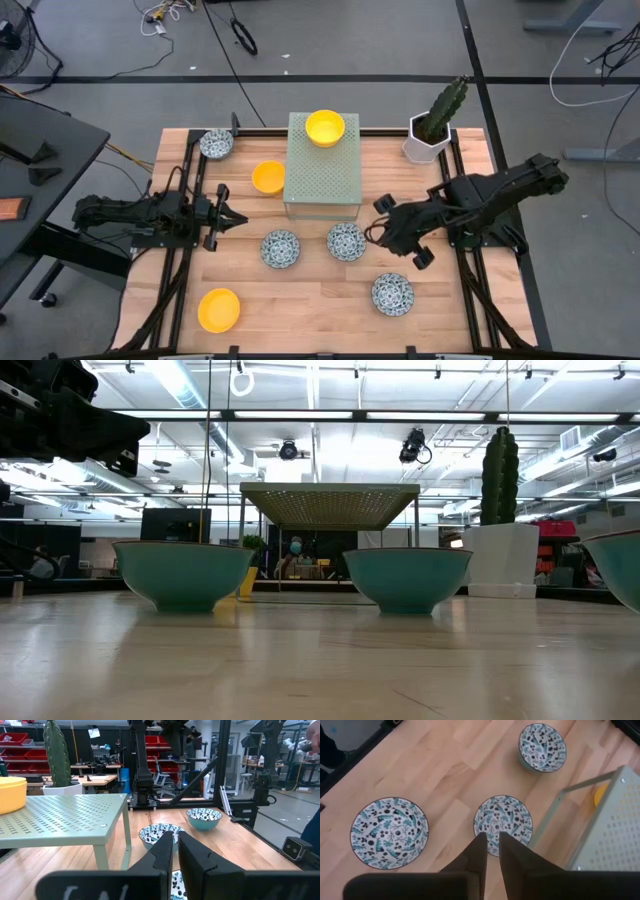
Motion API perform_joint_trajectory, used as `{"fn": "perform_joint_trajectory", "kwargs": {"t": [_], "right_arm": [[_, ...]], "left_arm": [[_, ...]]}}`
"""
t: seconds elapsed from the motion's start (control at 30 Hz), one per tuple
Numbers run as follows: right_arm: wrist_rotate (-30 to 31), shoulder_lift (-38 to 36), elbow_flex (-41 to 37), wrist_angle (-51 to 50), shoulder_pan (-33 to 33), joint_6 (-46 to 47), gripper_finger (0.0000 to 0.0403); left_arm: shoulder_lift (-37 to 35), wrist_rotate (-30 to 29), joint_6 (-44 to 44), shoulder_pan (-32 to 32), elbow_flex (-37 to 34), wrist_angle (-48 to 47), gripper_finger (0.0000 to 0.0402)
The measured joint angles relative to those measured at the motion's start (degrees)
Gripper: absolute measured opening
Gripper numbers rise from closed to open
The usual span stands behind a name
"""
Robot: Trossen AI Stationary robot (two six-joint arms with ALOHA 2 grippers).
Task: Pick & Place Mini bowls
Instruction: Put the blue and white bowl on the shelf
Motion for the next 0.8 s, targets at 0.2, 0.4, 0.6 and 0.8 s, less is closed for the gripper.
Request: {"fn": "perform_joint_trajectory", "kwargs": {"t": [0.2,0.4,0.6,0.8], "right_arm": [[0.0,0.1,0.0,0.0,0.5,-1.6,0.0071],[0.0,0.1,0.0,0.0,0.4,-2.4,0.0094],[0.0,0.1,0.0,0.0,0.4,-4.0,0.0110],[0.0,0.1,0.0,0.0,0.4,-7.5,0.0116]], "left_arm": [[0.0,0.0,0.0,0.0,0.0,0.0,0.0034],[0.0,0.0,0.0,0.0,0.0,0.0,0.0034],[0.0,0.0,0.0,0.0,0.0,0.0,0.0034],[0.0,0.0,0.0,0.0,0.0,0.0,0.0034]]}}
